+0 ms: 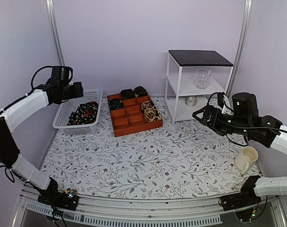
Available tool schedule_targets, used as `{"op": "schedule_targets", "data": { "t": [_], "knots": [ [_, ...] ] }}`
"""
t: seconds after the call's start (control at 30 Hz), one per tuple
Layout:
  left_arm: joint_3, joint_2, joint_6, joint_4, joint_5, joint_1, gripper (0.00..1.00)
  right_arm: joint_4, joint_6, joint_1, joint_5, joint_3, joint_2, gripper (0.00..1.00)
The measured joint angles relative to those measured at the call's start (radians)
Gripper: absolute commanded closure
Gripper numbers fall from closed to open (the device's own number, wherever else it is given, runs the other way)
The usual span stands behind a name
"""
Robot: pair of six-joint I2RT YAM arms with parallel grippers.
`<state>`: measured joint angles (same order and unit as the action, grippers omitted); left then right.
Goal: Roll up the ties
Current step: Pick up the tie from the bin.
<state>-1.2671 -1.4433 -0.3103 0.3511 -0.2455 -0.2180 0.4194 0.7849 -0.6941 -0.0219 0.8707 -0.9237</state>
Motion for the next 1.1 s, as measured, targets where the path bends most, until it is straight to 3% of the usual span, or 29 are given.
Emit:
{"op": "schedule_targets", "data": {
  "t": [0.17,0.63,1.1],
  "knots": [
    [-0.074,-0.165,0.026,0.008,-0.034,0.116,0.31,-0.009,0.000,0.000,0.021,0.000,0.014,0.01],
    [-0.359,-0.679,0.115,0.011,0.082,0.238,0.34,-0.015,0.002,0.000,0.031,-0.002,0.008,0.02],
    [-0.400,-0.766,0.167,0.003,0.175,0.287,0.44,-0.016,0.031,0.000,0.031,0.007,-0.007,0.03]
  ]
}}
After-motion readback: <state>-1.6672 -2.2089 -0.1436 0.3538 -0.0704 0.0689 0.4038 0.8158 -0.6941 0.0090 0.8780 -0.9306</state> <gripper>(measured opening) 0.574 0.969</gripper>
